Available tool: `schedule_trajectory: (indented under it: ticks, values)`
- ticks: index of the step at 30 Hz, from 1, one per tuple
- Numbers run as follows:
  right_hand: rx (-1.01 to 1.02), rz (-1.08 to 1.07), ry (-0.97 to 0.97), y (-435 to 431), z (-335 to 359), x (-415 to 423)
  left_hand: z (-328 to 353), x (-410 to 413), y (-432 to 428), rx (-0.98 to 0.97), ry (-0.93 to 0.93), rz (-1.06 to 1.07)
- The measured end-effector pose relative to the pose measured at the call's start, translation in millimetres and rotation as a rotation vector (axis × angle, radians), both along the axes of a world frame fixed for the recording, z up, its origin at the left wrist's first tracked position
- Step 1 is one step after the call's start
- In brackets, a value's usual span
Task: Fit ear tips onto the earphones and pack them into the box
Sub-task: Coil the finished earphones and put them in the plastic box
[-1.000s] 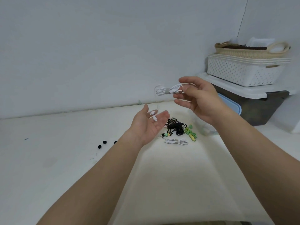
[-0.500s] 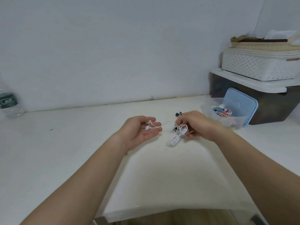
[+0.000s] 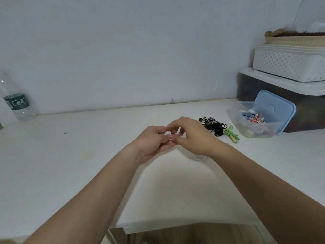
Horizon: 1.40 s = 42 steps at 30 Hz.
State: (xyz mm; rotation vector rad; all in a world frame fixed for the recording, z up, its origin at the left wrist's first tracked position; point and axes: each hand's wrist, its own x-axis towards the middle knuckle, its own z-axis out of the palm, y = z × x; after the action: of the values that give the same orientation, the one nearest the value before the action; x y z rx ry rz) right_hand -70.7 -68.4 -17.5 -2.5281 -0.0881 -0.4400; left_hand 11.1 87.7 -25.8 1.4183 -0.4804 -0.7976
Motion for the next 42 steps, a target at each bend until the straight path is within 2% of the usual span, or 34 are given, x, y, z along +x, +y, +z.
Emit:
schedule_trajectory:
  ticks: [3,12,14,19,24,26,29,32,38,42]
  values:
    - [0.046,-0.009,-0.062,-0.3,-6.3,8.6,1.6,2.8,2.1,0.004,-0.014,-0.042]
    - [0.115,-0.002,-0.048,-3.9,-8.7,11.8,-0.6,2.8,1.3,0.017,-0.042,-0.118]
    - [0.189,-0.042,-0.060,-9.5,-6.5,12.9,-1.8,-0.8,-0.5,0.057,-0.143,-0.088]
    - [0.567,-0.125,-0.072,-24.2,-3.2,16.6,-9.3,-8.6,-8.7,0.344,-0.643,0.022]
    - [0.671,-0.120,-0.076,-19.0,-4.2,27.2,-10.5,-5.9,-10.5,0.479,-0.845,-0.013]
    - [0.690,-0.115,-0.071,-14.8,-3.2,34.0,-5.3,2.5,-2.4,0.457,-0.852,0.016]
    - [0.724,-0.095,-0.017,-5.7,-1.6,45.4,7.2,26.9,21.1,0.391,-0.808,0.186]
    - [0.790,-0.057,0.048,3.9,-1.1,55.8,15.0,55.9,53.1,0.466,-0.775,0.273]
    - [0.868,-0.003,0.108,18.2,-12.7,67.4,15.1,79.1,94.7,0.749,-0.769,0.047]
    - [0.882,0.014,0.108,22.3,-20.5,70.6,5.1,78.7,99.5,0.772,-0.720,-0.004]
